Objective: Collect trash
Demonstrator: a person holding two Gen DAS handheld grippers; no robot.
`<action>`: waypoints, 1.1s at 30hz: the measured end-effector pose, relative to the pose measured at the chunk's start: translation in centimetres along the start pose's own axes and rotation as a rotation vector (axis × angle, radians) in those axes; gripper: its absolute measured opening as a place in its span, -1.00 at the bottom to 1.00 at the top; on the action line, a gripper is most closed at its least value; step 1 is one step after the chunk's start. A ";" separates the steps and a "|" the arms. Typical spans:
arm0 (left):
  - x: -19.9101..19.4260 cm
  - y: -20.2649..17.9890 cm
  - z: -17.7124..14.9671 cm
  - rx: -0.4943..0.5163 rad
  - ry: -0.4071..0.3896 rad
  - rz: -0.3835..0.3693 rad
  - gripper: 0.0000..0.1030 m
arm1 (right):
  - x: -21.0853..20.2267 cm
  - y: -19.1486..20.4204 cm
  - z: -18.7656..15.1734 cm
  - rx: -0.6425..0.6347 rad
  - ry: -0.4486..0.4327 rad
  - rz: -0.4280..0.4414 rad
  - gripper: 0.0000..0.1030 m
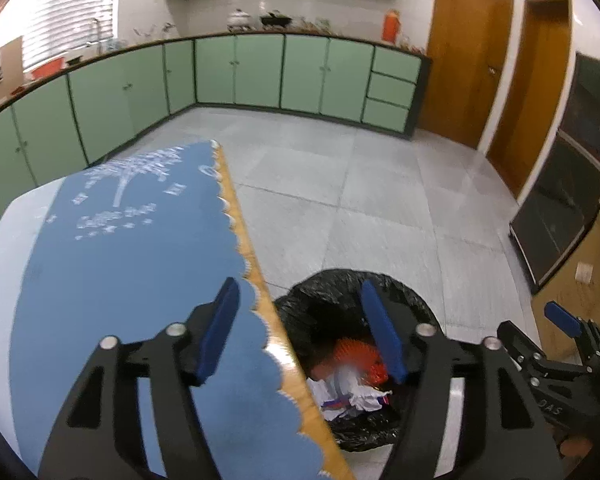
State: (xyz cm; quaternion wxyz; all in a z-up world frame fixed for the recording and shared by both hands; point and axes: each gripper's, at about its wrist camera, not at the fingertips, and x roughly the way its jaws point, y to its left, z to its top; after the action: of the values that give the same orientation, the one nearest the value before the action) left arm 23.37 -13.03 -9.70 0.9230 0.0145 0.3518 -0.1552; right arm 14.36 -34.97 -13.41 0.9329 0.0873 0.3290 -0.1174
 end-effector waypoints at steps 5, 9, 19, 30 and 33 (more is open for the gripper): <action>-3.3 1.2 -0.1 -0.015 -0.057 0.046 0.57 | -2.3 1.7 1.1 -0.025 -0.029 0.057 0.88; -5.9 2.1 -0.3 -0.031 -0.084 0.070 0.65 | -4.3 3.1 1.7 -0.042 -0.047 0.098 0.88; -11.5 4.2 -1.4 -0.089 -0.106 0.133 0.73 | -9.5 6.1 1.9 -0.092 -0.109 0.175 0.88; -17.0 5.3 -2.7 -0.101 -0.163 0.177 0.75 | -14.0 8.1 1.8 -0.117 -0.163 0.238 0.88; -18.5 5.4 -2.9 -0.099 -0.190 0.190 0.75 | -15.3 8.5 1.8 -0.127 -0.184 0.253 0.88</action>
State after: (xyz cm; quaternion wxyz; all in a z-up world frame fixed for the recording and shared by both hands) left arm 10.07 -2.39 -0.21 0.9622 -0.0127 0.2672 -0.0504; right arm 6.20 -24.79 -1.60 0.9700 0.0580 0.2355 0.0147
